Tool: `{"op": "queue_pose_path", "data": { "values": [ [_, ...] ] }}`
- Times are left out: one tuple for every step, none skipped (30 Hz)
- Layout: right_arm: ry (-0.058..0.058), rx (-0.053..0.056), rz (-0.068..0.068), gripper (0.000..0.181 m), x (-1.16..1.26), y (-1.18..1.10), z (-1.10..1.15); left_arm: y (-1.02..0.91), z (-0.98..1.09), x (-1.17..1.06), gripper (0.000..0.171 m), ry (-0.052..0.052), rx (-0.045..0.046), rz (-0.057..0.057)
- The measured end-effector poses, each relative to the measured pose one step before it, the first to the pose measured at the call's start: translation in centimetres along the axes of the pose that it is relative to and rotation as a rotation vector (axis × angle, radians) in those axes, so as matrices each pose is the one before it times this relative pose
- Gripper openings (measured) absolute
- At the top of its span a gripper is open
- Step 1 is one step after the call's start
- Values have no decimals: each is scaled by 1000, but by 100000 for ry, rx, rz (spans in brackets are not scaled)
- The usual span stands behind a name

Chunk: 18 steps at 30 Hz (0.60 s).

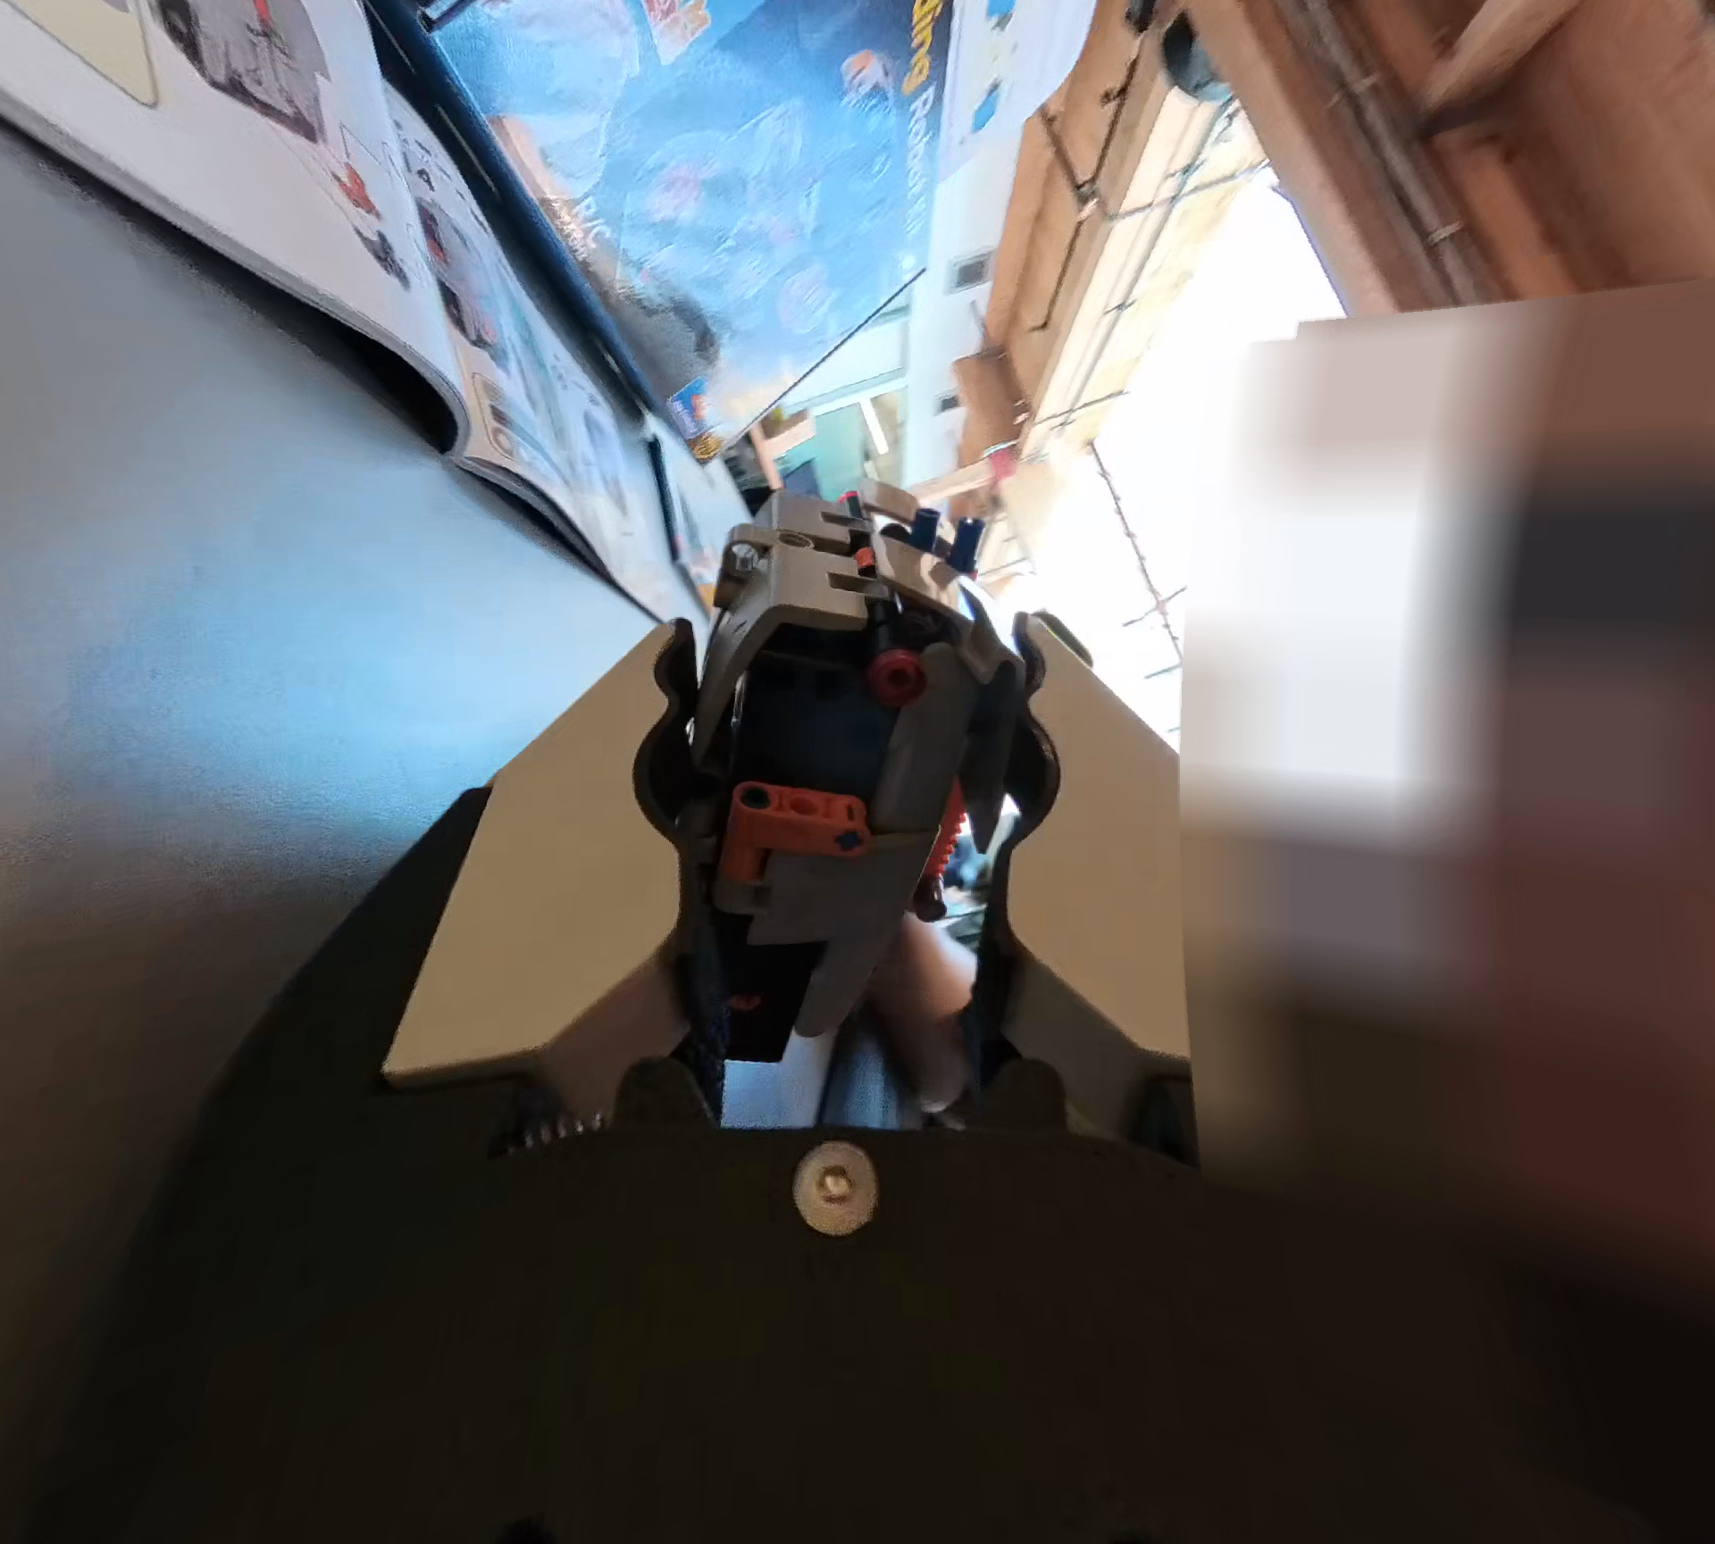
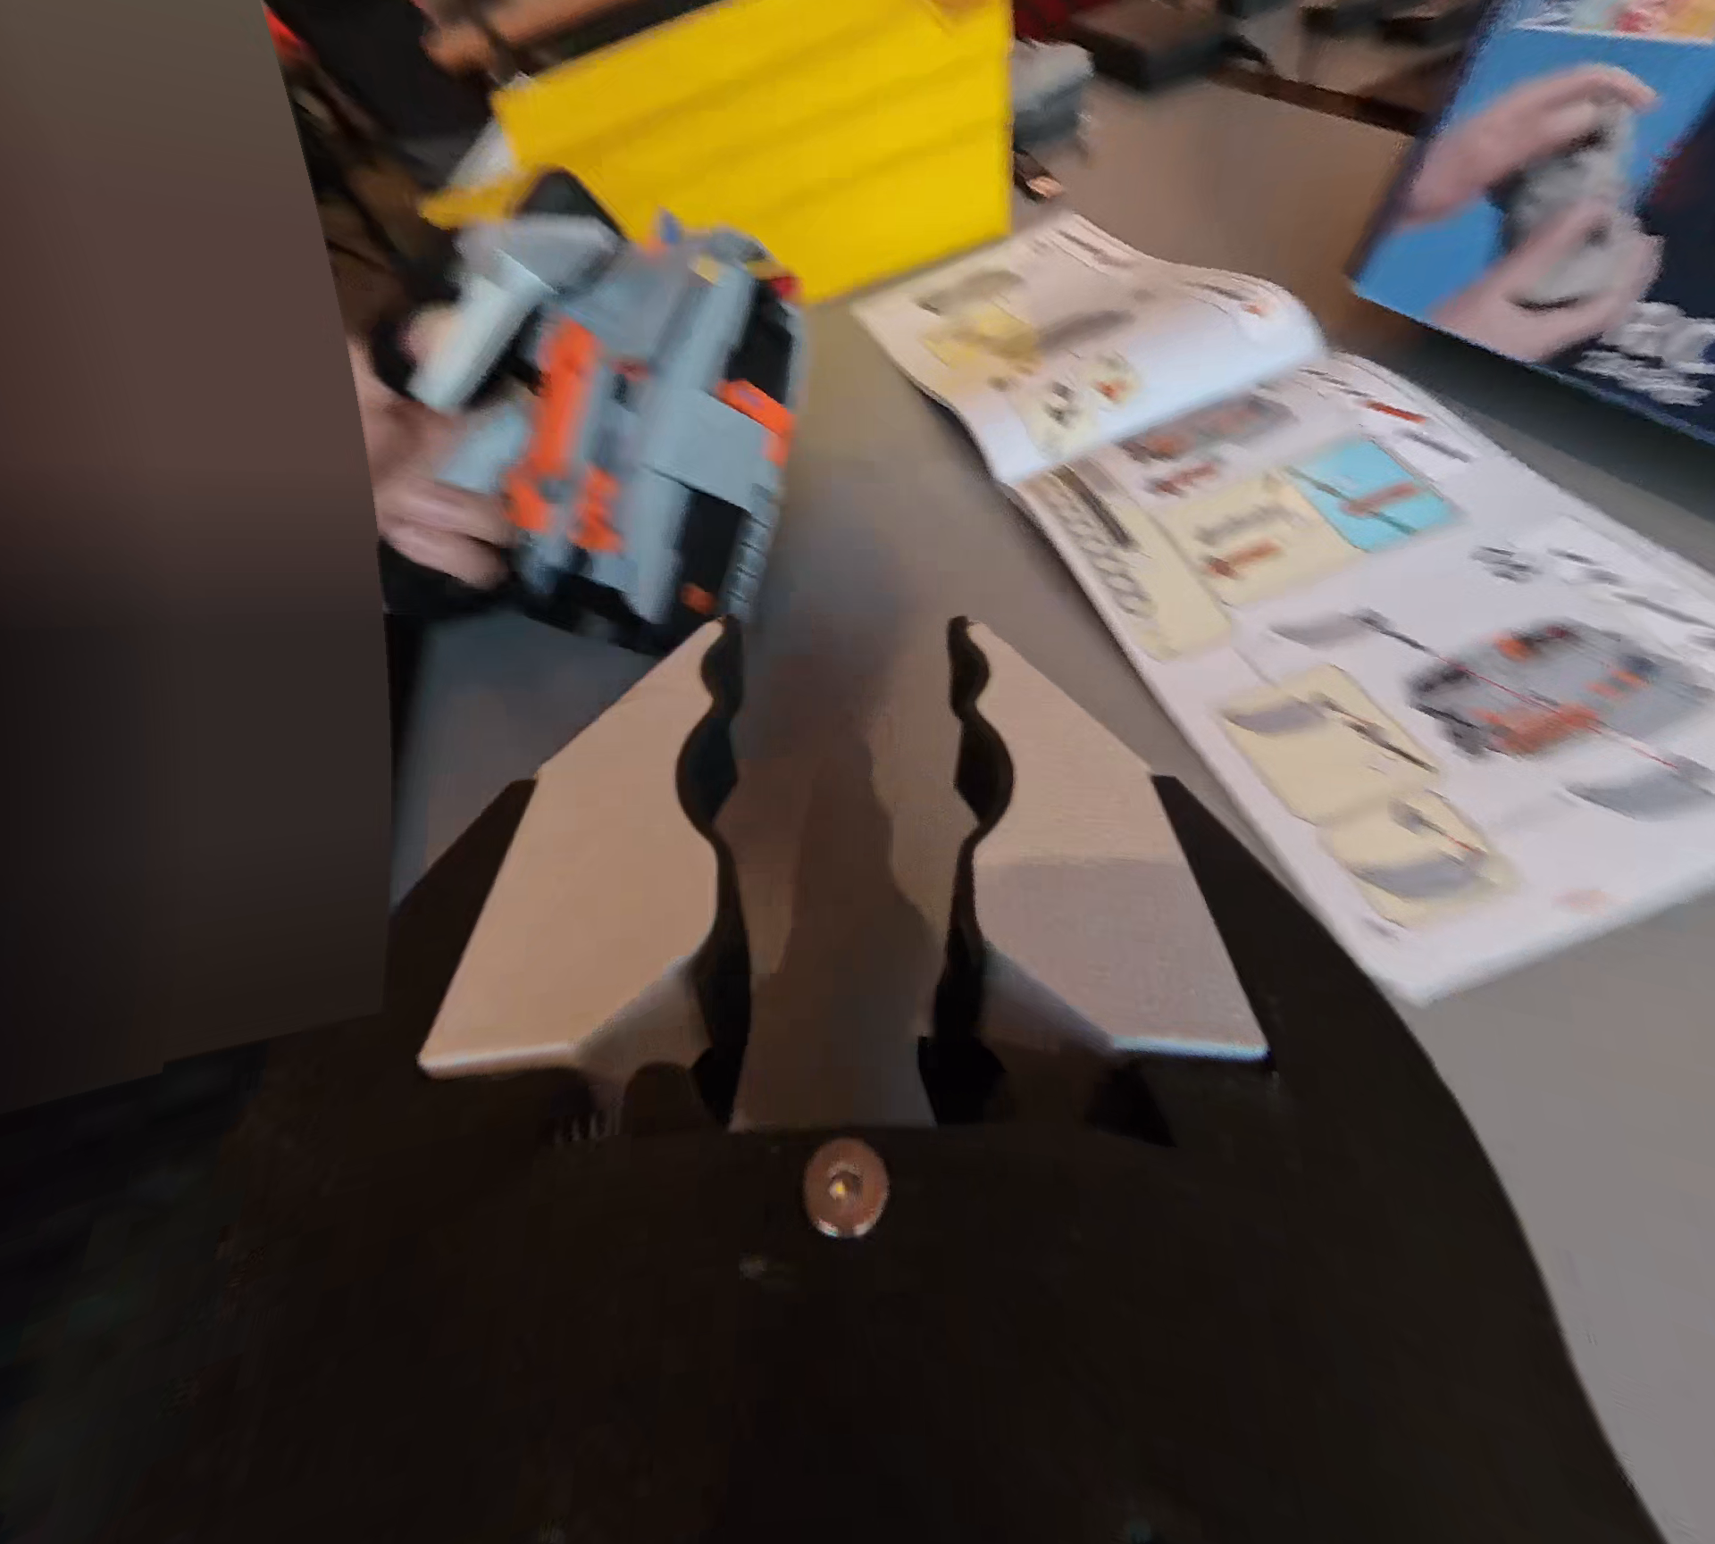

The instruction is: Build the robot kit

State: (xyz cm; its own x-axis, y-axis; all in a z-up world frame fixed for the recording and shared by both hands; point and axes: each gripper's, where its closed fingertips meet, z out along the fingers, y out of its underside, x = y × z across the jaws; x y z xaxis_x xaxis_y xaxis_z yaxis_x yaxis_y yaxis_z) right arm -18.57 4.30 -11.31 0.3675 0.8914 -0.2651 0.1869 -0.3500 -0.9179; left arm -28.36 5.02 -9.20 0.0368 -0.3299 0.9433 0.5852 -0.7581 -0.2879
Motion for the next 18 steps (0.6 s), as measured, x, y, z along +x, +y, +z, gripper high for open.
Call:
{"op": "queue_pose_path", "data": {
  "values": [
    [-6382, 3067, 5174, 55, -1364, -584, 273, 260, 211, 4, 66, -3308, -1288, 4283],
    [-4084, 2400, 5246, 64, -1014, -359, 363, 187, 167, 67, 66, -3656, -794, 4711],
    [-1631, 924, 3682, 71, -624, 7, 454, 122, 148, 109, 67, -4282, 140, 5338],
    [430, -1149, 1648, 77, -260, 417, 520, 114, 147, 238, 69, -4376, 617, 6233],
    [1886, -3050, 245, 80, -5, 684, 545, 163, 163, 377, 67, -4195, 347, 6682],
    [2115, -2736, -386, 82, 55, 617, 537, 201, 195, 392, 67, -4231, 290, 6268],
    [2545, -2117, -408, 82, 105, 508, 508, 194, 232, 385, 66, -3956, 593, 5326],
    [1751, -1925, -810, 81, 23, 408, 463, 180, 255, 315, 66, -3699, 764, 4387],
    [498, -1538, -1957, 77, -134, 297, 331, 92, 227, 232, 66, -3590, 1142, 3668],
    [-703, -566, -2575, 71, -244, 62, 104, -114, 109, 55, 66, -3981, 1847, 3312],
    [1246, 465, -1470, 68, 135, -117, -13, -183, 16, -94, 64, -3933, 1573, 3016],
    [104, 128, -1324, 62, 15, -73, -51, -39, 71, -47, 65, -2822, 249, 1999],
    [-2686, 259, -1157, 53, -375, -46, -52, 4, 105, 22, 65, -1649, -161, 794],
    [-2766, 419, 147, 46, -350, -27, -17, -30, 142, 27, 65, -957, -45, 394],
    [-3177, 991, 2179, 47, -378, -103, 21, -33, 171, 9, 65, -786, -386, 142],
    [-3490, 1188, 3593, 48, -383, -164, 16, -4, 187, 1, 65, -942, -1107, -59],
    [-1624, 1192, 3648, 52, -60, -151, -50, -27, 212, -19, 65, -1124, -1308, 200],
    [-526, 838, 2074, 51, 134, -142, -131, -32, 237, 13, 65, -1218, -1293, 463]
  ]
}}
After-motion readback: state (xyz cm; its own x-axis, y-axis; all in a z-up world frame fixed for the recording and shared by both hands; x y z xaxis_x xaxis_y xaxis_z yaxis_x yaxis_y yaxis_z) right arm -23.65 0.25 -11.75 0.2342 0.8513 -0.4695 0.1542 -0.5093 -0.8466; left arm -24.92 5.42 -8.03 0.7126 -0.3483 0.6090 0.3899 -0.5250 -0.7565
